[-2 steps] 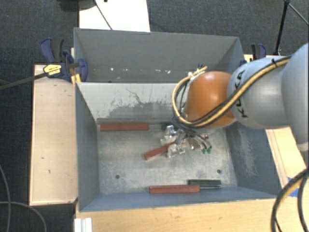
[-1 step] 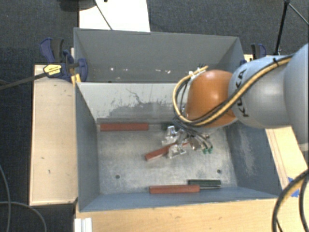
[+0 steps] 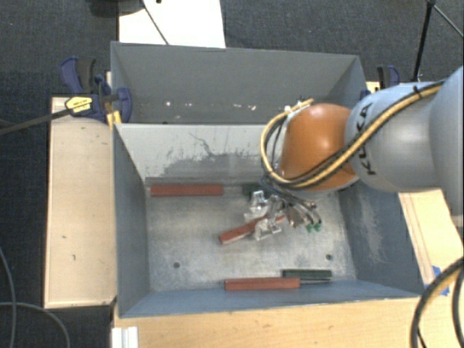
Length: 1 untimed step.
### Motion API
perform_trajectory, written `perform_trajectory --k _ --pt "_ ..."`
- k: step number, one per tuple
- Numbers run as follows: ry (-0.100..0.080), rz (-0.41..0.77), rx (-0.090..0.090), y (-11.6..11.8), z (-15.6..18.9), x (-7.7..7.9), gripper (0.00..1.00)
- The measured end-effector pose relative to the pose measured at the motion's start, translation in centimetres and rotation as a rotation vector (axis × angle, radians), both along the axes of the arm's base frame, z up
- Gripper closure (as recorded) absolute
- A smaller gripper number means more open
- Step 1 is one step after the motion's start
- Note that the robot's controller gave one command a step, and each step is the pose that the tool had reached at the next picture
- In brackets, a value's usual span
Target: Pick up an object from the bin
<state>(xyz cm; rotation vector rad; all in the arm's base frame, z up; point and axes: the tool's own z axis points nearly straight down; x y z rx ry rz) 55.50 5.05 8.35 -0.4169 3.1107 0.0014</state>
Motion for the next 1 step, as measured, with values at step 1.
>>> perform_trajectory --k 1 --pt "0.005 0.001 -0.001 0.01 1.79 -0.06 1.0"
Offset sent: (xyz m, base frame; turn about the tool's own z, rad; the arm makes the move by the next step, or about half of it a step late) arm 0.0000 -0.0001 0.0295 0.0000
